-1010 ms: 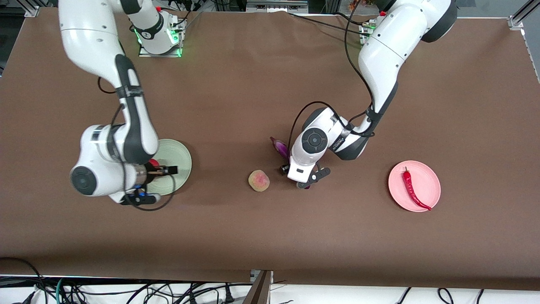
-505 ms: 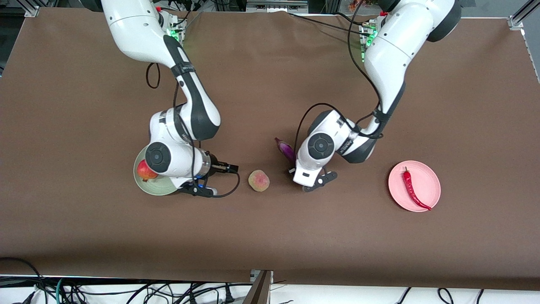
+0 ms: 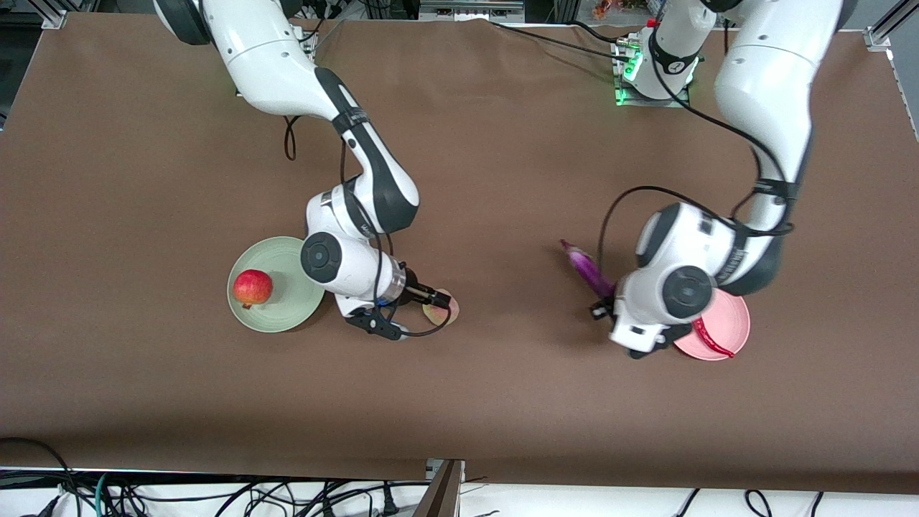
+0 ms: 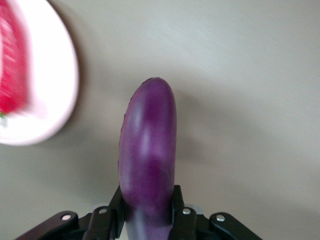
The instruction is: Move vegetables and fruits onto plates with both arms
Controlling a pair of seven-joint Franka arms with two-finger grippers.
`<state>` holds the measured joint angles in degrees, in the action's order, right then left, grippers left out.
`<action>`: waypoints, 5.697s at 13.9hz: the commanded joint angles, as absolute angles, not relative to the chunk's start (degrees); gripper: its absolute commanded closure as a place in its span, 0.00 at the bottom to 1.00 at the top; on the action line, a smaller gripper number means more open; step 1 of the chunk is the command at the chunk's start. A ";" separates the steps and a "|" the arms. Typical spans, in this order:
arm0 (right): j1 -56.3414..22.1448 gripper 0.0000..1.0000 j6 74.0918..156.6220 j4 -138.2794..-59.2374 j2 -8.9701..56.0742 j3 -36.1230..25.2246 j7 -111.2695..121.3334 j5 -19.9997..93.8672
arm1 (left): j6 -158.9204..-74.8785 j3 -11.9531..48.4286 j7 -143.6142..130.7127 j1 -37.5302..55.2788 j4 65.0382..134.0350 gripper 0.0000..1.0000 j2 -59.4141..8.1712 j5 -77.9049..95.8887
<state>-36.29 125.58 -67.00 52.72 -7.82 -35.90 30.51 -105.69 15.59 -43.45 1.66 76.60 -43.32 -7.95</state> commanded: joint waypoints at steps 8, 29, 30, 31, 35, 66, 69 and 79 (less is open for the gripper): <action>-37.97 0.00 132.71 -64.16 58.01 -7.56 -37.09 28.31 | -106.33 13.62 -13.20 -15.80 78.31 0.96 -43.68 -18.11; -21.18 0.83 97.22 -65.74 46.94 -14.04 6.30 22.32 | -102.67 20.29 -12.92 -13.71 81.83 0.00 -31.58 -17.93; -21.18 0.83 96.25 -66.53 46.76 -15.63 8.76 22.59 | -100.13 21.26 -12.75 -13.80 81.57 0.00 -28.77 -17.84; -21.09 0.82 96.50 -68.80 46.06 -16.08 10.27 22.76 | -97.76 21.97 -12.74 -13.80 80.61 0.00 -25.70 -16.62; -20.13 0.68 100.27 -76.19 45.26 -16.17 10.90 23.99 | -88.08 22.67 -12.57 -13.89 74.63 0.00 -20.48 -11.09; -25.93 0.00 87.27 -78.93 14.41 -15.64 -2.29 3.87 | -86.75 5.36 -0.88 -2.37 91.58 0.00 -2.11 -2.20; -26.10 0.00 87.54 -78.66 14.50 -15.56 -1.94 3.08 | -86.48 5.80 -1.05 -2.20 91.41 0.00 -2.02 -2.11; -26.02 0.00 87.89 -77.43 14.59 -15.82 -1.50 2.81 | -85.52 6.06 -1.32 -2.02 90.62 0.00 -2.11 -2.02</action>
<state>-25.94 87.70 -77.68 15.41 -15.91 -1.82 3.78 -86.99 6.00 -1.20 -2.09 92.56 -1.54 -3.26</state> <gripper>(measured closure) 0.000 0.000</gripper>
